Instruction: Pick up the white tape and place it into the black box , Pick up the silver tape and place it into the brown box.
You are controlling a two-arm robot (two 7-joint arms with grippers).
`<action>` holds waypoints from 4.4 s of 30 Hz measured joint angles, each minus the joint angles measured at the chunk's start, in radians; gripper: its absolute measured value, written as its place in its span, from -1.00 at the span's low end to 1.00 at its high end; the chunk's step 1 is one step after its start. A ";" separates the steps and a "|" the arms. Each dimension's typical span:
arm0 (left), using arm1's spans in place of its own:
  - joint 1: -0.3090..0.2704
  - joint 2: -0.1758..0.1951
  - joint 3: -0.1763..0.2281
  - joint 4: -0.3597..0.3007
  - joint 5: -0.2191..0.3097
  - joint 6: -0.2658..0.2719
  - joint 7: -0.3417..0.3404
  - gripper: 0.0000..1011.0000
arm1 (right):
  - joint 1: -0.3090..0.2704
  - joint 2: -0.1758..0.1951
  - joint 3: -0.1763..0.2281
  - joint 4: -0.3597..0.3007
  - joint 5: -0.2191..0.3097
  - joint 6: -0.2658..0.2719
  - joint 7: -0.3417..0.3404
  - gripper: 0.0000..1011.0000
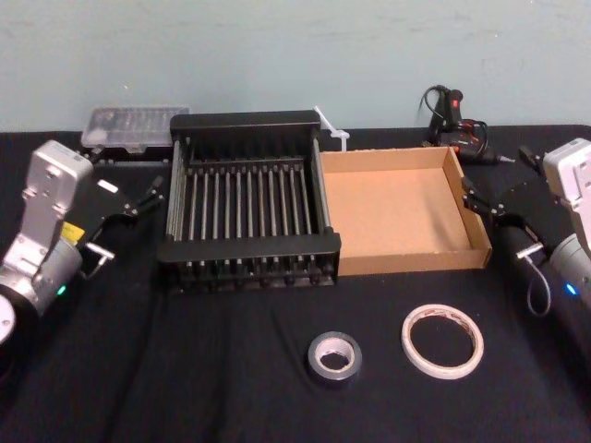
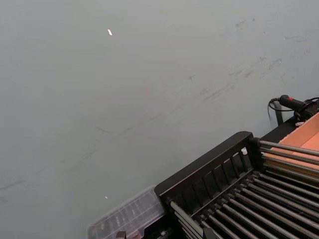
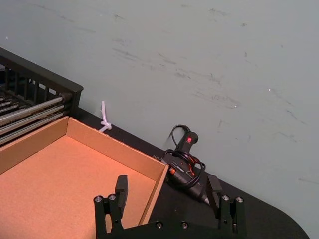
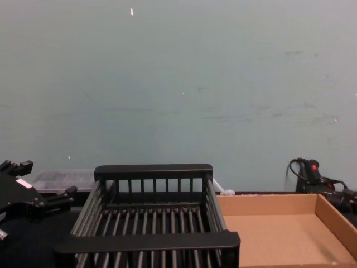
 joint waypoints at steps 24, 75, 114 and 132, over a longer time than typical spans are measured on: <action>0.000 0.000 0.000 0.000 0.000 0.000 0.000 0.98 | 0.000 0.000 0.000 0.000 0.000 0.000 0.000 0.98; 0.000 0.000 0.000 0.000 0.000 0.000 0.000 0.98 | -0.315 0.097 0.227 -0.332 0.167 0.130 0.158 0.98; 0.000 0.000 0.000 0.000 0.000 0.000 0.000 0.98 | -0.363 0.078 0.215 -0.346 0.151 0.358 0.317 0.98; 0.000 0.000 0.000 0.000 0.000 0.000 0.000 0.98 | -0.346 0.021 0.208 -0.281 0.092 0.348 0.346 0.98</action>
